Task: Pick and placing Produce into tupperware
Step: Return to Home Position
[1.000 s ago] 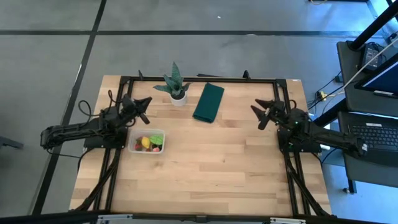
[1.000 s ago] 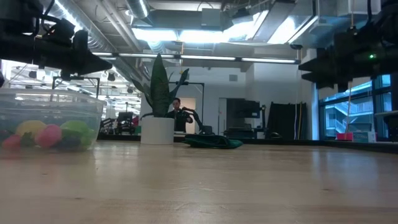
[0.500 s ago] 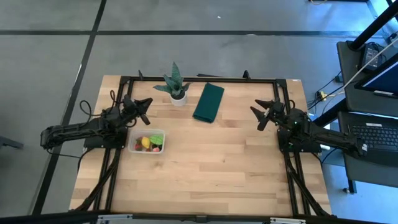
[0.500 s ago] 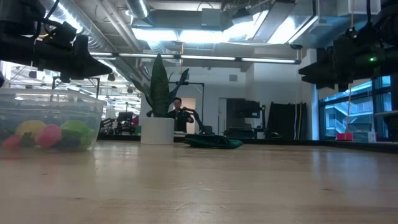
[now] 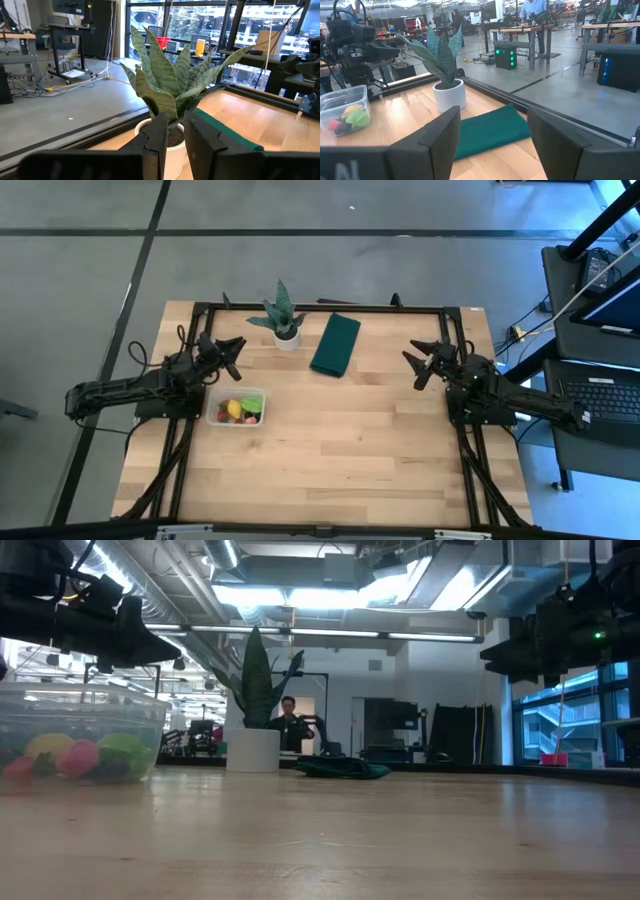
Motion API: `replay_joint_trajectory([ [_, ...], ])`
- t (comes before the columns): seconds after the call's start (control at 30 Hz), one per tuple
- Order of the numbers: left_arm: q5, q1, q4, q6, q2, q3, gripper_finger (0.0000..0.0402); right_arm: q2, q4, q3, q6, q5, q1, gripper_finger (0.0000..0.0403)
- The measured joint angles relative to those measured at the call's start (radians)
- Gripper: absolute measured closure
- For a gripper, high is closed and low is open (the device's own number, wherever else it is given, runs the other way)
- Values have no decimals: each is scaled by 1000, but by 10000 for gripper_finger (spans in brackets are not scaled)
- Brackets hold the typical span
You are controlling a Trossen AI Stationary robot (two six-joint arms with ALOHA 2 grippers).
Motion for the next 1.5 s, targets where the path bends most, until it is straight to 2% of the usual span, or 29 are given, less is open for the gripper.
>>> replay_joint_trajectory([
  [0.9,0,0,0,0,0,0,301,0,0,0,-1,0,0,169],
  [1.5,0,0,0,0,0,0,297,0,0,1,-1,0,0,169],
])
